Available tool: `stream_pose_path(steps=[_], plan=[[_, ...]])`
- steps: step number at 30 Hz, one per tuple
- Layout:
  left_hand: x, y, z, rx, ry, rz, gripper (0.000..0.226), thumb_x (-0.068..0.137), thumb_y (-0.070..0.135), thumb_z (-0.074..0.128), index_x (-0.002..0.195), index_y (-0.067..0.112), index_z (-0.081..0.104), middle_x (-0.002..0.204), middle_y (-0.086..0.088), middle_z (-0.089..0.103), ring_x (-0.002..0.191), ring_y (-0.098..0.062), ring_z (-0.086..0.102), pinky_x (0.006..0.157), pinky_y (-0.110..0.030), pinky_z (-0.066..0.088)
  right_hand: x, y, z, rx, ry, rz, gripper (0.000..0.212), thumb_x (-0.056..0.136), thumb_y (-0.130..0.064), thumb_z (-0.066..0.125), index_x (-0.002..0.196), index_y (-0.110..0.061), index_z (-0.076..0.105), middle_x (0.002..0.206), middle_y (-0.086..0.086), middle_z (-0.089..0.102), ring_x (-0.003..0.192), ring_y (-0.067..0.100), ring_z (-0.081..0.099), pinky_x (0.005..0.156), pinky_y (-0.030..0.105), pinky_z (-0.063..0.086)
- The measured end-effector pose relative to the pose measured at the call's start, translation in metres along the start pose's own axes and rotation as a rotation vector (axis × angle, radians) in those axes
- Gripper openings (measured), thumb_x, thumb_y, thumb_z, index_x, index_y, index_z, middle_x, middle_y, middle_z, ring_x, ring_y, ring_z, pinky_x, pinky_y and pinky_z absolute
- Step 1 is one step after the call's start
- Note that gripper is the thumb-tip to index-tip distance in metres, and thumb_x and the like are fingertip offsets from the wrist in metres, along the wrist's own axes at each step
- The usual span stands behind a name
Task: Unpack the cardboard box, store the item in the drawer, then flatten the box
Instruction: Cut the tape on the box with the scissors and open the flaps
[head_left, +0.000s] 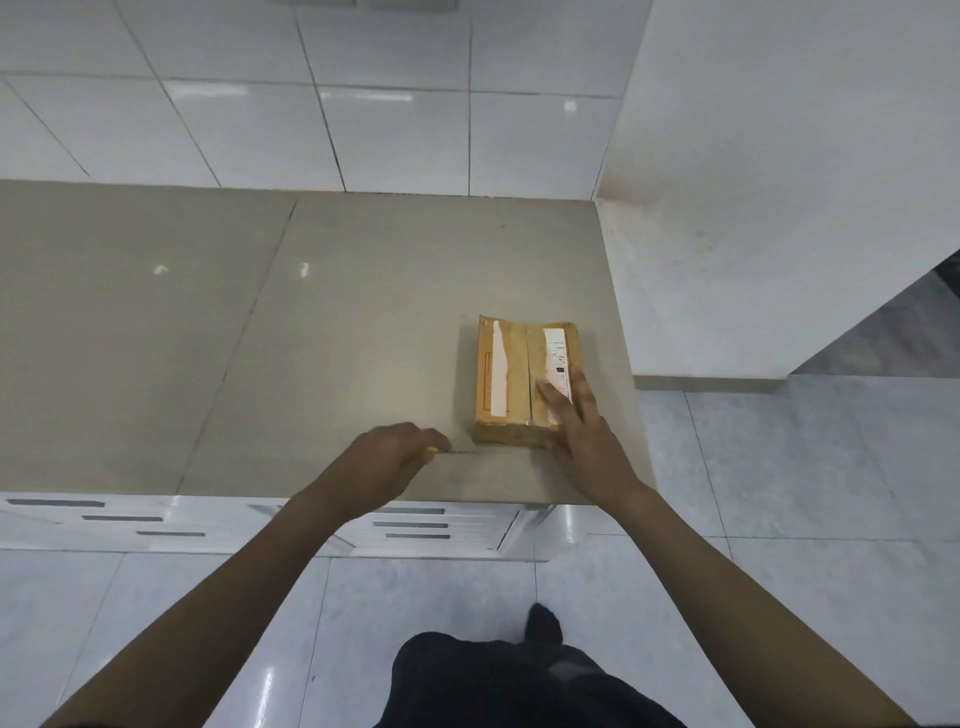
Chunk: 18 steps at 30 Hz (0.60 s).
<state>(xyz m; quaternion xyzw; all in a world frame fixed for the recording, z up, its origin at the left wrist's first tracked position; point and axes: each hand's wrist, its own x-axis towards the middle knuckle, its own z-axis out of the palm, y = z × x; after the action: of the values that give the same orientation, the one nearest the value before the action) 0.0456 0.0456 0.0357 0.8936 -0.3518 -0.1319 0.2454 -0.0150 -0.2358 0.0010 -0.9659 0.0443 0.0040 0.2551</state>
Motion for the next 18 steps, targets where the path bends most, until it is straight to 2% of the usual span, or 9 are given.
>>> stream_pose_path(steps=[3,6,13,18], plan=[[-0.004,-0.007,0.003,0.044,0.096,-0.048,0.025,0.099,0.019,0.047,0.119,0.022,0.061,0.102,-0.004,0.069,0.09,-0.025,0.064,0.078,-0.039,0.051,0.0,0.0,0.0,0.004,-0.003,0.002,0.073,0.092,-0.007,0.055,0.15,-0.034,0.02,0.163,0.006,-0.004,0.122,0.041,0.048,0.092,0.051,0.051],[0.003,-0.006,0.001,0.04,0.142,-0.022,0.024,0.098,0.018,0.048,0.118,0.018,0.062,0.101,-0.005,0.07,0.088,-0.026,0.063,0.076,-0.038,0.051,0.001,0.0,0.001,-0.002,-0.007,-0.002,0.074,0.091,-0.006,0.055,0.15,-0.035,0.02,0.163,0.006,-0.004,0.122,0.04,0.049,0.091,0.05,0.051],[0.024,0.006,0.0,0.028,0.083,-0.005,0.018,0.097,0.018,0.049,0.109,0.015,0.063,0.097,-0.006,0.071,0.08,-0.025,0.061,0.069,-0.032,0.047,0.001,0.002,0.0,-0.022,-0.019,-0.012,0.075,0.091,-0.004,0.054,0.15,-0.034,0.019,0.162,0.006,-0.005,0.124,0.04,0.047,0.094,0.05,0.051],[0.038,0.011,-0.006,-0.059,-0.001,-0.051,0.016,0.095,0.018,0.053,0.107,0.014,0.065,0.095,-0.006,0.071,0.084,-0.025,0.061,0.074,-0.036,0.049,0.001,0.002,-0.001,-0.035,-0.036,-0.018,0.075,0.092,-0.006,0.053,0.15,-0.036,0.015,0.162,0.006,-0.007,0.124,0.038,0.047,0.095,0.048,0.05]])
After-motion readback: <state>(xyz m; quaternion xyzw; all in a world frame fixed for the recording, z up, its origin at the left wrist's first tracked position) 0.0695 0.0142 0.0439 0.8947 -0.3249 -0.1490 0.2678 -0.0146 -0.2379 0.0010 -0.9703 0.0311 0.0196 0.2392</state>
